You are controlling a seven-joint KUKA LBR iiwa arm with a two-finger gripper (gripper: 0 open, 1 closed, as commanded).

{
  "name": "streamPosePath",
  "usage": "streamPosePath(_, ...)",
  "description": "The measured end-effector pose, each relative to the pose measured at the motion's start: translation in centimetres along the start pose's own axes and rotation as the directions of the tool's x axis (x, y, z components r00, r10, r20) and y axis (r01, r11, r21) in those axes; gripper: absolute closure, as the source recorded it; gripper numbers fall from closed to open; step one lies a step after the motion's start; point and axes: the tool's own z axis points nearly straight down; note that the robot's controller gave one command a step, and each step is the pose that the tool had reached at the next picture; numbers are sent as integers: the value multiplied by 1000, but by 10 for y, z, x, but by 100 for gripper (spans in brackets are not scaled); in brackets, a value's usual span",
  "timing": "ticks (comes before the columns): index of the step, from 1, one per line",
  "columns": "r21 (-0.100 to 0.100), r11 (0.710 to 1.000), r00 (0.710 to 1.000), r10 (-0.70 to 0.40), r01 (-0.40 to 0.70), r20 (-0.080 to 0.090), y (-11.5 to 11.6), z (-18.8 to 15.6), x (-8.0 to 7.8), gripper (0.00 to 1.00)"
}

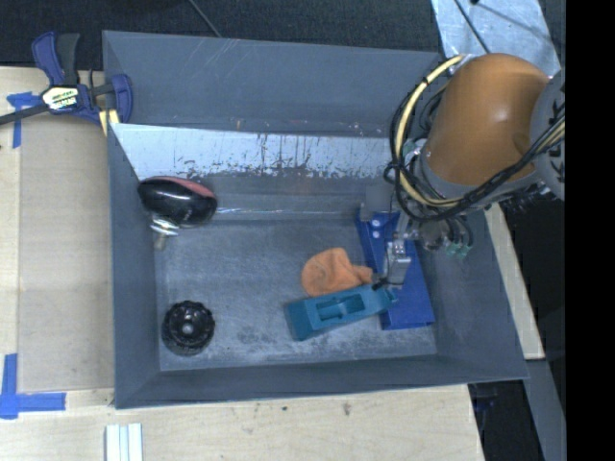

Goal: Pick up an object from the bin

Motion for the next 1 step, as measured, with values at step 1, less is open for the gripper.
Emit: streamPosePath(1,0,1000,1000,0,0,9,0,-5,-2,0)
